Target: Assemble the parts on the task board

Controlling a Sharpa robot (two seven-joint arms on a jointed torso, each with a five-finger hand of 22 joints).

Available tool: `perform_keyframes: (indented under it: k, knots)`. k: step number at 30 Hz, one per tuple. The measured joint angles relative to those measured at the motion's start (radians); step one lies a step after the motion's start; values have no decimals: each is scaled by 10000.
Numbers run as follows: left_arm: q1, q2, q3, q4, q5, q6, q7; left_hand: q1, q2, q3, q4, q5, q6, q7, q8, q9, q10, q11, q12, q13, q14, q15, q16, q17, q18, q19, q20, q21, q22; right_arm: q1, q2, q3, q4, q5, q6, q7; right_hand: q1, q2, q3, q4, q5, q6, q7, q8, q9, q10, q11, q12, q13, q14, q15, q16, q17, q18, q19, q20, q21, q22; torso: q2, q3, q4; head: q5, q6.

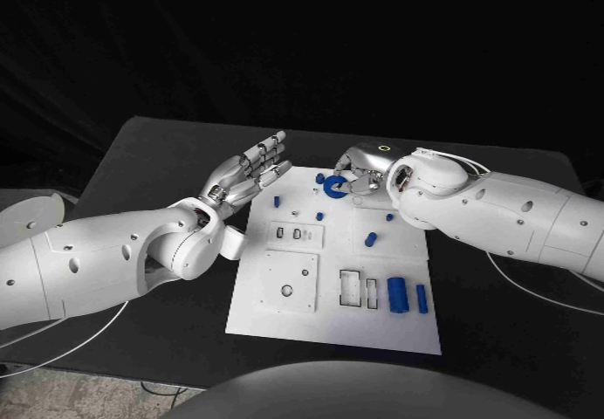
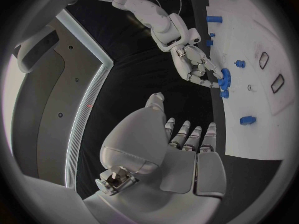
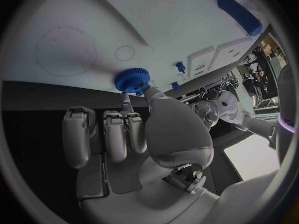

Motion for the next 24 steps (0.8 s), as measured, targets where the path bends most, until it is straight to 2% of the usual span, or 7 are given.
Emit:
perform_keyframes:
  k: [4,6,11,14,16,21,24]
  knots:
    - [-2,6,-1,-11,6,10,0,0,0,0,0,0,0,0,0,-1,0,0,0,0,0,0,0,0,0,0,0,0,-1,-11,-14,1,1,19,-14,23,0,0,-7,-6,0,-35,-35,0,-12,0,0,0,0,0,0,0,0,0,0,0,0,1,-3,1,1,7,0]
    - [-2,9,-1,-14,8,15,-1,0,0,0,0,0,0,0,0,-1,0,0,0,0,0,0,0,0,0,0,0,0,-1,-18,-20,1,1,28,-20,34,0,0,-7,-6,8,-70,0,0,-19,0,0,0,0,0,0,0,-1,0,0,0,-57,8,-6,1,1,13,0]
    - [-4,15,-2,-25,13,26,-1,0,0,0,0,-1,0,0,0,-1,0,0,0,-1,0,0,0,-1,0,0,0,0,-1,-38,-25,1,-2,63,-34,99,108,102,14,-138,702,-80,10,0,-57,0,0,0,0,0,0,0,-1,0,-16,16,-154,8,-8,2,-1,20,0]
    - [-6,19,-3,-33,16,32,-2,0,0,0,0,-1,-22,22,0,-1,-4,4,0,-1,2,2,0,-1,-1,24,25,0,-1,-44,-25,1,-4,78,-36,137,128,82,52,-178,816,-174,-5,0,-82,0,0,0,0,0,0,0,-2,1,-40,39,-244,7,-11,4,-1,22,0]
    - [-7,23,-3,-37,19,37,-2,0,0,0,0,-1,-37,37,0,-1,-36,35,0,-1,36,37,0,-1,-2,36,36,0,-2,-46,-29,1,-3,90,-37,165,150,60,23,-208,669,-208,29,0,-110,0,0,0,-1,0,0,0,-2,0,-74,73,-306,7,-11,5,-1,23,0]
    - [-12,24,-6,-39,25,44,-2,0,0,0,0,-1,-37,37,0,-1,-36,35,0,-2,36,37,0,-1,-1,36,36,0,-2,-53,-83,3,14,107,-65,199,151,59,-91,-119,146,-244,-5,0,-144,35,35,0,8,37,37,0,-2,1,-73,73,-348,6,-10,6,-1,42,0]
    - [-14,16,-8,-39,29,44,-2,-1,0,26,-26,38,-15,59,0,-2,-36,35,0,-2,36,36,0,-1,-1,36,36,0,-2,-64,-148,-1,42,117,-118,212,149,57,-144,-88,52,-244,-5,1,-154,35,35,0,8,37,37,0,-3,1,-73,73,-348,6,-11,5,-3,55,0]
